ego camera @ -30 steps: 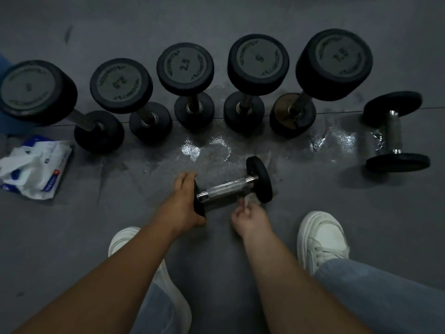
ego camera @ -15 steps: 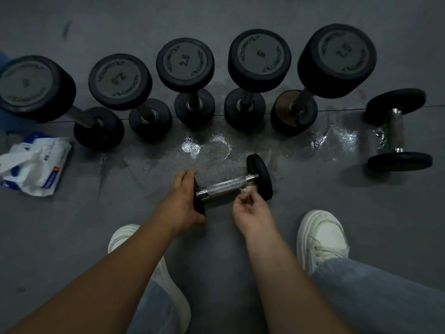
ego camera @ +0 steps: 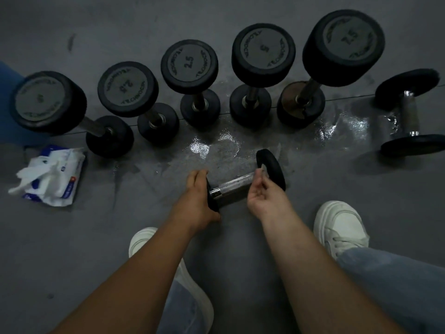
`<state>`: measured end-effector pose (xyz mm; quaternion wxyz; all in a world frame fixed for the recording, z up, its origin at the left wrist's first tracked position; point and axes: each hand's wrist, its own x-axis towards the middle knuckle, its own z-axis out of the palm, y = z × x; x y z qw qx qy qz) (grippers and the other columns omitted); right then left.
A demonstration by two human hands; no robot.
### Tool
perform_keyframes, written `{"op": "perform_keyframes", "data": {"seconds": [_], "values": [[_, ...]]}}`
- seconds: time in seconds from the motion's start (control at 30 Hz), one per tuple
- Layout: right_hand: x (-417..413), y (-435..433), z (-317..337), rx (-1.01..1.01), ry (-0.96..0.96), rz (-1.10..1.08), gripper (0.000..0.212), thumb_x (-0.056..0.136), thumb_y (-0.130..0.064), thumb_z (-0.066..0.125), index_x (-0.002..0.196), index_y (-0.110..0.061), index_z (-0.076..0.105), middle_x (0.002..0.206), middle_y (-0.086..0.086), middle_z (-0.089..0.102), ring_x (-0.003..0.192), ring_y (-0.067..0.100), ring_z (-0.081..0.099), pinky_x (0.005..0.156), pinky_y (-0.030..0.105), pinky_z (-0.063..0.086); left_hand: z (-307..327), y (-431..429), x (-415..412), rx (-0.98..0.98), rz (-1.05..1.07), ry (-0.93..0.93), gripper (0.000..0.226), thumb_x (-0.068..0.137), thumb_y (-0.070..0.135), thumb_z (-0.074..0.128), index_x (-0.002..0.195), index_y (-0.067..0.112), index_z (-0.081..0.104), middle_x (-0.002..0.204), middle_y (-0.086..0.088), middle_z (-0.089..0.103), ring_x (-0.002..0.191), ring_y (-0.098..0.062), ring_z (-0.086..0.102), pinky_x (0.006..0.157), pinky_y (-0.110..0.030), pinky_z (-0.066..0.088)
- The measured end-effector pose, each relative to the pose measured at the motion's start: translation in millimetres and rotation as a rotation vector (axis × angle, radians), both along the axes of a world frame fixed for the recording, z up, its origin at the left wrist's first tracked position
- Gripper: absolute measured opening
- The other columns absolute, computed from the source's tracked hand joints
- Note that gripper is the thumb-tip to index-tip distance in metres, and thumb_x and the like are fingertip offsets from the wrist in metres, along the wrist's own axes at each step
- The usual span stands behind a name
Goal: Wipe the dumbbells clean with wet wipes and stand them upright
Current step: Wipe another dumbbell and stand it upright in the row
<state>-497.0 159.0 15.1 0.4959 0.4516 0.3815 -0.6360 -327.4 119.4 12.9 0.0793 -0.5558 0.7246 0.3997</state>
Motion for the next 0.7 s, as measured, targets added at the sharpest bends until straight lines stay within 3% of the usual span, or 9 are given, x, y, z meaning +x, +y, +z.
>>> {"op": "perform_keyframes", "data": {"seconds": [0.1, 0.17, 0.27, 0.4, 0.57, 0.7], "values": [[11, -9, -19, 0.23, 0.188, 0.287, 0.026, 0.078, -0.039, 0.077, 0.082, -0.016, 0.064, 0.064, -0.008, 0.065, 0.042, 0.002, 0.054, 0.031, 0.012, 0.034, 5, -1, -1, 0.013, 0.0, 0.004, 0.123, 0.054, 0.018, 0.091, 0.153, 0.02, 0.019, 0.156, 0.002, 0.013, 0.128, -0.027, 0.047, 0.1, -0.042, 0.048], [21, -14, -23, 0.293, 0.276, 0.339, 0.044, 0.072, -0.052, 0.078, 0.093, -0.015, 0.066, 0.087, -0.005, 0.07, 0.059, 0.007, 0.061, 0.037, 0.012, 0.038, 7, -1, -2, 0.028, 0.005, 0.002, 0.122, 0.056, 0.016, 0.091, 0.153, 0.02, 0.018, 0.156, 0.003, 0.011, 0.129, -0.026, 0.047, 0.101, -0.042, 0.047], [25, -15, -18, 0.244, 0.302, 0.314, 0.041, 0.082, -0.051, 0.069, 0.101, -0.016, 0.063, 0.094, -0.006, 0.065, 0.077, 0.006, 0.06, 0.048, 0.017, 0.04, 8, -2, -4, 0.047, 0.015, 0.016, 0.121, 0.056, 0.013, 0.091, 0.153, 0.02, 0.018, 0.157, 0.003, 0.011, 0.128, -0.027, 0.047, 0.101, -0.045, 0.047], [24, -1, -19, 0.17, 0.267, 0.309, 0.018, 0.09, -0.039, 0.063, 0.085, -0.022, 0.059, 0.106, -0.01, 0.061, 0.119, 0.009, 0.053, 0.07, 0.021, 0.034, 7, 0, -2, 0.027, 0.009, 0.008, 0.122, 0.055, 0.017, 0.092, 0.152, 0.022, 0.018, 0.154, 0.007, 0.012, 0.124, -0.028, 0.05, 0.097, -0.045, 0.05], [15, -10, -25, 0.138, 0.23, 0.373, 0.029, 0.084, -0.047, 0.067, 0.1, -0.024, 0.061, 0.113, -0.006, 0.062, 0.113, 0.01, 0.052, 0.09, 0.027, 0.038, 6, -2, -3, 0.033, 0.01, 0.002, 0.122, 0.054, 0.017, 0.092, 0.152, 0.021, 0.019, 0.154, 0.004, 0.013, 0.124, -0.028, 0.05, 0.097, -0.044, 0.05], [20, -11, -25, 0.172, 0.205, 0.348, 0.027, 0.085, -0.043, 0.068, 0.099, -0.022, 0.06, 0.106, -0.006, 0.063, 0.099, 0.009, 0.055, 0.075, 0.022, 0.039, 6, 1, -2, 0.015, 0.007, 0.002, 0.123, 0.055, 0.018, 0.091, 0.152, 0.024, 0.017, 0.154, 0.009, 0.011, 0.124, -0.026, 0.051, 0.097, -0.041, 0.049]]}}
